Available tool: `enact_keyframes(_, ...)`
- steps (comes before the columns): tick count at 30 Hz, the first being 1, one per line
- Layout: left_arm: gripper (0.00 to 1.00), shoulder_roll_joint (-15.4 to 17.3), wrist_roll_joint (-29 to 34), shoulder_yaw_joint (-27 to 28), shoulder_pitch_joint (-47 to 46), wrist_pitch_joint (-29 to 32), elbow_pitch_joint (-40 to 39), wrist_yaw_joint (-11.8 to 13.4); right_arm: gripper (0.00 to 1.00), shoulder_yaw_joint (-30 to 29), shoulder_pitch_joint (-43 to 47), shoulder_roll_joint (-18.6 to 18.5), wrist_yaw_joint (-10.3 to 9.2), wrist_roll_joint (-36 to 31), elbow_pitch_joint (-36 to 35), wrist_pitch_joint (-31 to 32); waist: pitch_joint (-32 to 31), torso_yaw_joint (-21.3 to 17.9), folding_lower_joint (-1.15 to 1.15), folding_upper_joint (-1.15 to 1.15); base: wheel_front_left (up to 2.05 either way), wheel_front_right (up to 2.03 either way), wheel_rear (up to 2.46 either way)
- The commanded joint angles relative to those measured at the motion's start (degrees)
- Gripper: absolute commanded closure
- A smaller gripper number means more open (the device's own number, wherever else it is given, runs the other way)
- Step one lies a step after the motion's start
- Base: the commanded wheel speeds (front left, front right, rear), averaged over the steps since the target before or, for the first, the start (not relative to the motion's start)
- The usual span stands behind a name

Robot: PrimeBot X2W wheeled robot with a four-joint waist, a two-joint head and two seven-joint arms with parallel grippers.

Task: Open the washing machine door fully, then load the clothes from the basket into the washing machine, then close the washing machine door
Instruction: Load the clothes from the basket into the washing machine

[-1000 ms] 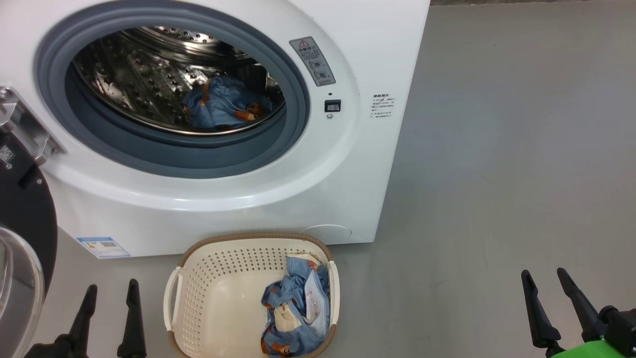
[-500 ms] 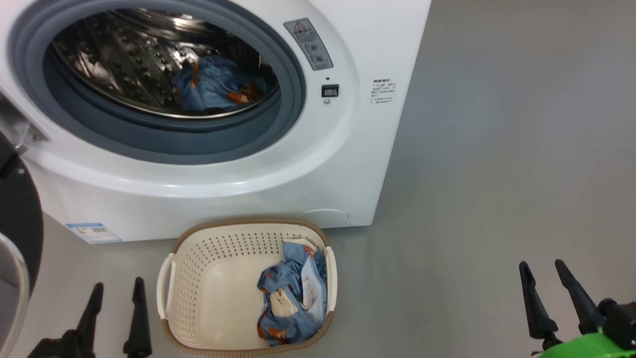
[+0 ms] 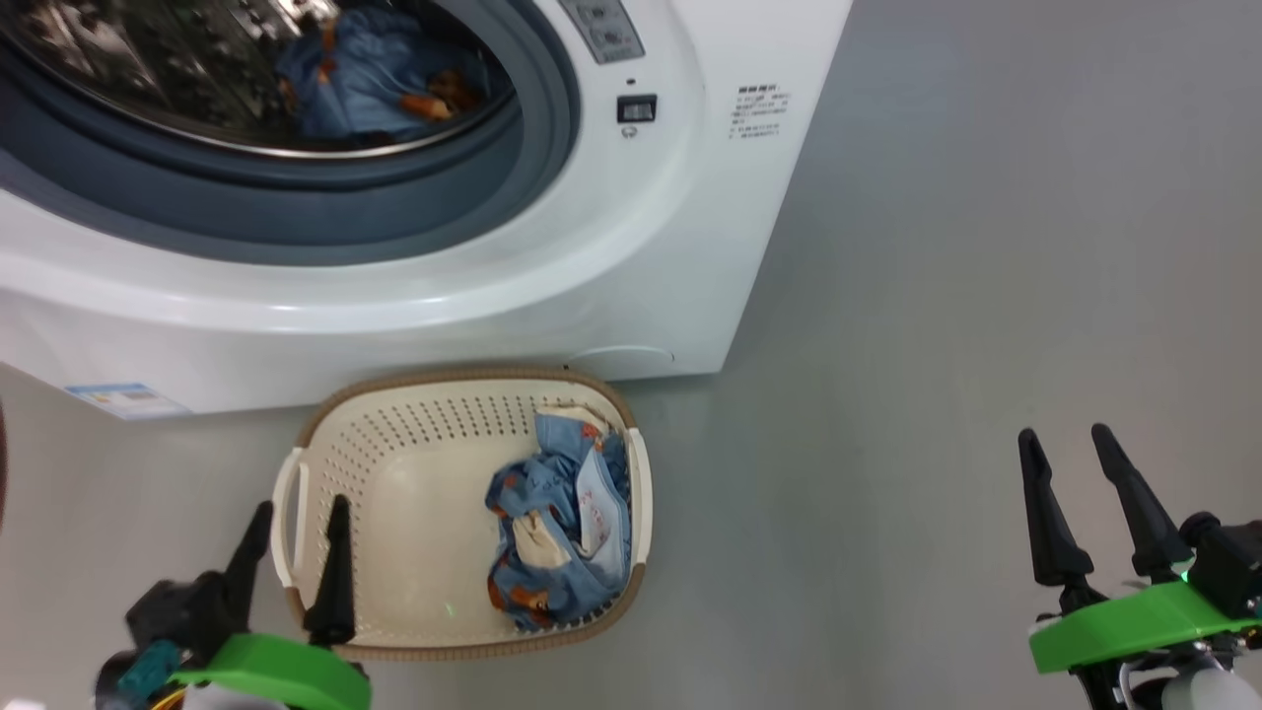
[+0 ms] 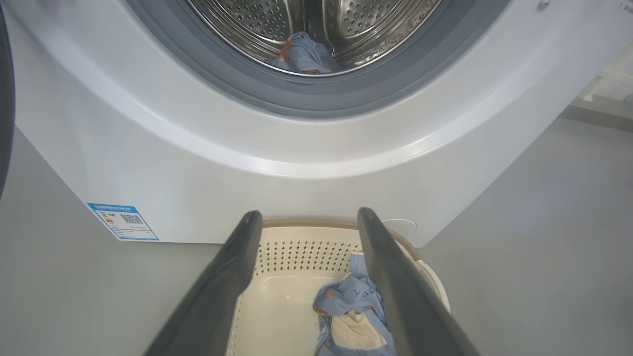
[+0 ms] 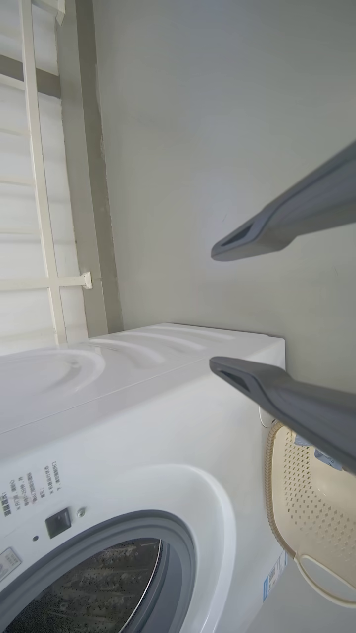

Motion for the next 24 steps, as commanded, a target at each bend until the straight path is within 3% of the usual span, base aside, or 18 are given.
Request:
enact_keyframes(1,0.00,1.25,-0.57,1.33,-1.52,-0.36,-0.54,-0.08,0.00,1.29,-0.99,-0.31,0.09,-0.71,-1.51,-0.27,2.16,-0.81,0.00,0.00,0.00,0.00,0.00)
enact_keyframes(24,0.00,5.88,-7.84,-12.23,-20.59,-0.36,20.26,-0.08,0.00,3.55,-10.00,3.86,0.09,-0.97,-1.72,-0.27,16.07,-5.19,0.00,0.00,0.00,0.00,0.00)
